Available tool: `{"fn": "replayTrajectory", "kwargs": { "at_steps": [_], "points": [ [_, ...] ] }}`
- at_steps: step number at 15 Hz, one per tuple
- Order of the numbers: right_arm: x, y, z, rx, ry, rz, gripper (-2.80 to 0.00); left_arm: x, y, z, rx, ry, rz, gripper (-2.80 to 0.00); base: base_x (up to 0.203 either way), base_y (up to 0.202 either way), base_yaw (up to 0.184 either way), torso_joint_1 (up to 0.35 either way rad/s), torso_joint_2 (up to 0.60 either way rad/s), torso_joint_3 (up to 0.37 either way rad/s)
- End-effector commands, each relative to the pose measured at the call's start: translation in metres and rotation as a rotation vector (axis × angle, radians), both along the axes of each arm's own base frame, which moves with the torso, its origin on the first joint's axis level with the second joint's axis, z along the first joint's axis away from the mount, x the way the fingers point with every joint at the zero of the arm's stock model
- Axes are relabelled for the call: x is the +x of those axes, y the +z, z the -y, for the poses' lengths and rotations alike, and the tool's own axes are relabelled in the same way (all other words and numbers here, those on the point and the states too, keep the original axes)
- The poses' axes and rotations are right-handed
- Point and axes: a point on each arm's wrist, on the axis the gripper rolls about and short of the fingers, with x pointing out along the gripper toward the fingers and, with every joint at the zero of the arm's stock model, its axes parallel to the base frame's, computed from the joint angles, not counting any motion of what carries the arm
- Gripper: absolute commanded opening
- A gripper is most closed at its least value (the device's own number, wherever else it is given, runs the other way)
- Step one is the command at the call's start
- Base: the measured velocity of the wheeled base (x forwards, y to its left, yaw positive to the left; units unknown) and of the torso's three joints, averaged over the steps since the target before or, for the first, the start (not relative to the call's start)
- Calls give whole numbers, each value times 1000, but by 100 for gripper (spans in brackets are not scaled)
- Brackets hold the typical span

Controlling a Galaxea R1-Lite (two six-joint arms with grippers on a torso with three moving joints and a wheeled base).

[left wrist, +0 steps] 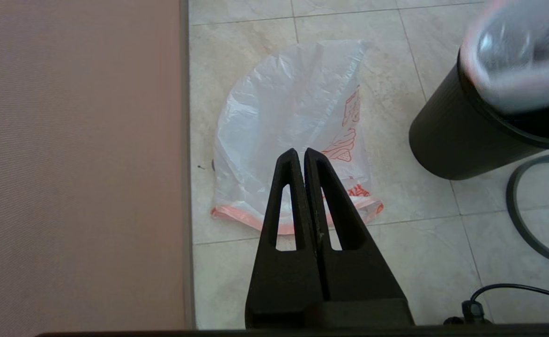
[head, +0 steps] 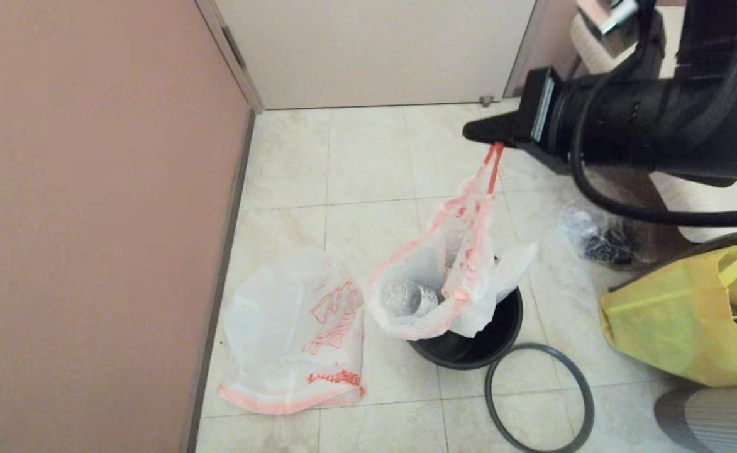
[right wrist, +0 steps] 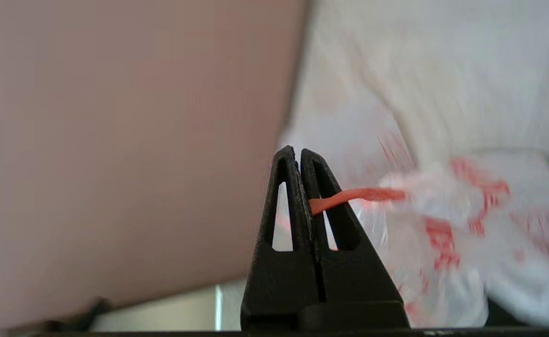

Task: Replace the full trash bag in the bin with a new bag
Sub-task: Place the trash bag on the floor

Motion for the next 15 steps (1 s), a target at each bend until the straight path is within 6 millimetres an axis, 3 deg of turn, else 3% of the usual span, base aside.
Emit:
{"fn": "replayTrajectory", "kwargs": {
  "at_steps": [1, 4, 8, 12, 15],
  "points": [
    [-20, 36, 10, 76, 9, 106, -280, 0, -1, 0, 0, 0, -5, -280, 0, 0, 0, 0, 0, 0],
    [-35, 81, 28, 169, -29, 244, -280, 0, -1, 0, 0, 0, -5, -280, 0, 0, 0, 0, 0, 0],
    [-44, 116, 57, 233, -120, 365, -280, 0, -1, 0, 0, 0, -5, -280, 0, 0, 0, 0, 0, 0],
    [-30, 120, 79, 219, -230, 408, -280, 0, -1, 0, 0, 0, -5, -280, 0, 0, 0, 0, 0, 0],
    [-7, 113, 85, 196, -285, 407, -280, 0, -1, 0, 1, 0, -5, -280, 0, 0, 0, 0, 0, 0]
  ]
}}
